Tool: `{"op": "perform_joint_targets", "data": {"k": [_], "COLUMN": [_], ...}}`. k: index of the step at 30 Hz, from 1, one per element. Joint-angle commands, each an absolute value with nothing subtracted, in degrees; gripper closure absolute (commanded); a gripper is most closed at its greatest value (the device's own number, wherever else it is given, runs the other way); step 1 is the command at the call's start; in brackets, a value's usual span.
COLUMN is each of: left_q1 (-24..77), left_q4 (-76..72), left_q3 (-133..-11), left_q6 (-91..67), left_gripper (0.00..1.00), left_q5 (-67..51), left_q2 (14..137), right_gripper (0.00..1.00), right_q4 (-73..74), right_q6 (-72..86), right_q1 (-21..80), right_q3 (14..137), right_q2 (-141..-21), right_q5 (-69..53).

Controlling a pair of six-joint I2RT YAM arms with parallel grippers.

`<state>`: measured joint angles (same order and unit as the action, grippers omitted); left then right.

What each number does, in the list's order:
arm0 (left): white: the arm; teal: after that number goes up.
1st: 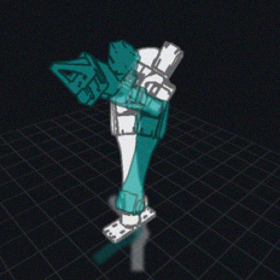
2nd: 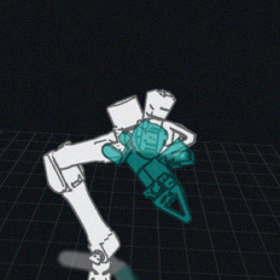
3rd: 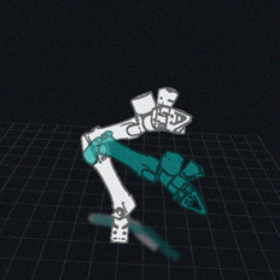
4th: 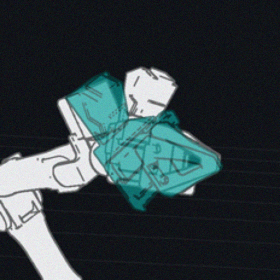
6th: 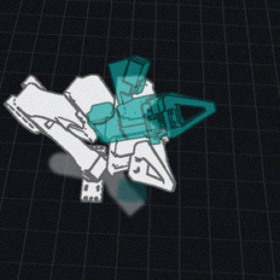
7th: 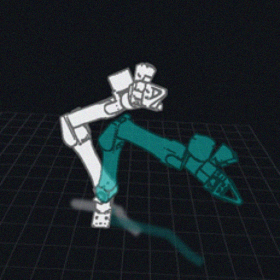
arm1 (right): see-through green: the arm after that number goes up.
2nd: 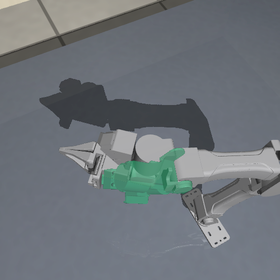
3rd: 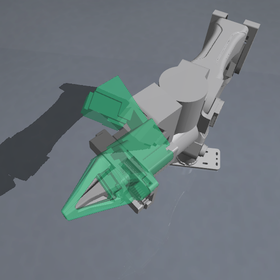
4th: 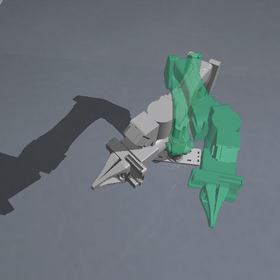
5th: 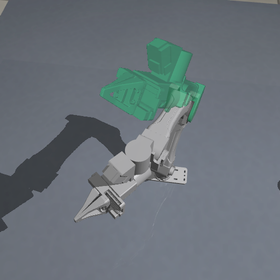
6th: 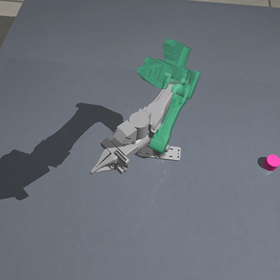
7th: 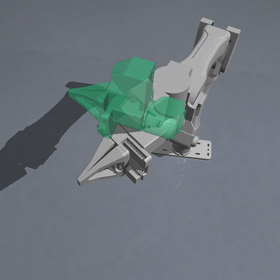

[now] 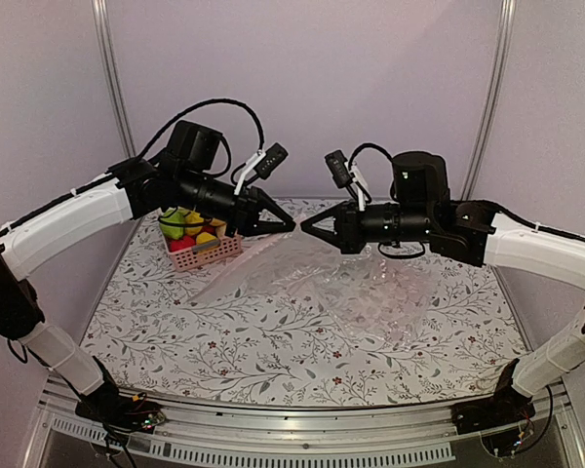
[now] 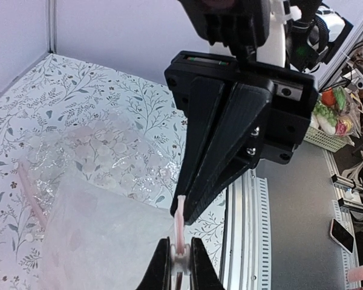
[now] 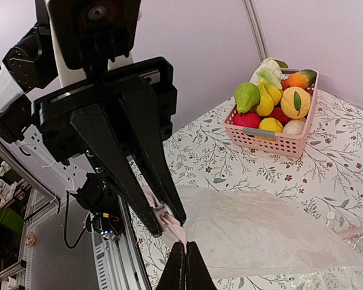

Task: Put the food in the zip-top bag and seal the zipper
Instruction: Unzip the zipper of the food storage bag.

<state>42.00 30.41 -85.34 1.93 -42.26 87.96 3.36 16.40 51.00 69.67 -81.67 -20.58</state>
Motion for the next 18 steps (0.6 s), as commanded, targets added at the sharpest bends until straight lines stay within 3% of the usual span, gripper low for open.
{"op": "perform_joint_targets", "data": {"k": [1, 18], "left_q1": [41.2, 41.2], "left_q4": [36.7, 36.9], "left_q3": [-84.9, -84.9], "left_q6": [2.8, 3.0], "left_gripper": [1.0, 1.0], "left_q5": [-41.2, -41.0], "left_q2": [86.2, 86.3], "right_gripper": [1.0, 1.0], "right_q4": [2.1, 2.1], "right_q6": [17.4, 17.8], "right_q1": [49.6, 49.6], "right_q3": [68.9, 67.4], "right_q2": [-78.4, -77.0], "right_q5": [-13.5, -6.5]}}
